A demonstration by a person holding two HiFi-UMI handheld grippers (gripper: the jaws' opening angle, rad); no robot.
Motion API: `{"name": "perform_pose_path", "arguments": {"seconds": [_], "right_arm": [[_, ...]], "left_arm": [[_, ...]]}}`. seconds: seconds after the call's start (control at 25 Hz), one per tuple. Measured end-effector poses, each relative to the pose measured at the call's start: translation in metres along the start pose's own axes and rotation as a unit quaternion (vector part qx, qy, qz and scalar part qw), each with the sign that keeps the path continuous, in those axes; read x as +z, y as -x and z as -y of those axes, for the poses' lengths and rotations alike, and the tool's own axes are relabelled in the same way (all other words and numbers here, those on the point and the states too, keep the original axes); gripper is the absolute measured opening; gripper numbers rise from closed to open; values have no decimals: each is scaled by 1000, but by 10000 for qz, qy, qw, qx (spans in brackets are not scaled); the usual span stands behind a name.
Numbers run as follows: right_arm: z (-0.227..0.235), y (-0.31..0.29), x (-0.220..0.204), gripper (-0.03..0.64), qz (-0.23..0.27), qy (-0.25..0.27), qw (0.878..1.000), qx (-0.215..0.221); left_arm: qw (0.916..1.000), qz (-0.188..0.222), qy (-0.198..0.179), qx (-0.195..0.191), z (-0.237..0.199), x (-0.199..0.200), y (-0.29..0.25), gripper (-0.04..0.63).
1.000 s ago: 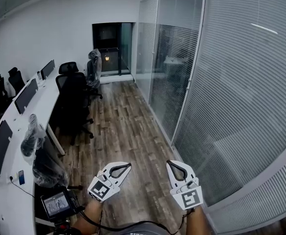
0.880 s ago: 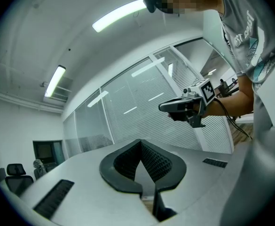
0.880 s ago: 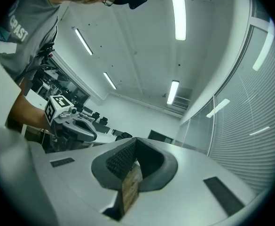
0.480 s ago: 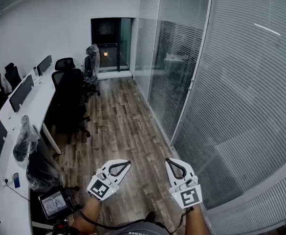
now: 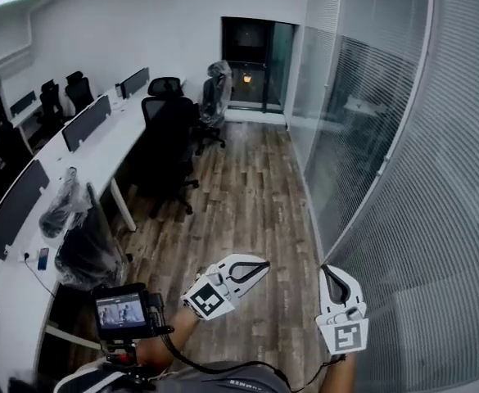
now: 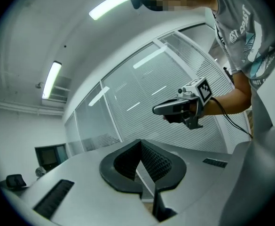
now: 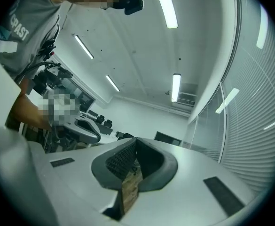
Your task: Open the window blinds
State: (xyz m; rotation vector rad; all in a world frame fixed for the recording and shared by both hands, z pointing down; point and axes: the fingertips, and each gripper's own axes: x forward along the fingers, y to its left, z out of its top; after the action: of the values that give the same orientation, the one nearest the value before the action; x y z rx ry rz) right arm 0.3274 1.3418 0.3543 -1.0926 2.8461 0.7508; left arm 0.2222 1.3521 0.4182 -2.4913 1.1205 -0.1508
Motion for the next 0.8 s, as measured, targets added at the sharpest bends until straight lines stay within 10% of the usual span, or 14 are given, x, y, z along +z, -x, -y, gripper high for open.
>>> {"name": "perform_pose_path", "arguments": {"seconds": [0.16,0.8], "right_arm": [[25,-35,-13,2,117,314,9992,228],[168,-218,-125,2,9,794,9956,498]], "left_arm": [[9981,-78,-609,51,-31,-5,-32,3],[9976,-156,-673,-43,-198,-90,-207,3]]}}
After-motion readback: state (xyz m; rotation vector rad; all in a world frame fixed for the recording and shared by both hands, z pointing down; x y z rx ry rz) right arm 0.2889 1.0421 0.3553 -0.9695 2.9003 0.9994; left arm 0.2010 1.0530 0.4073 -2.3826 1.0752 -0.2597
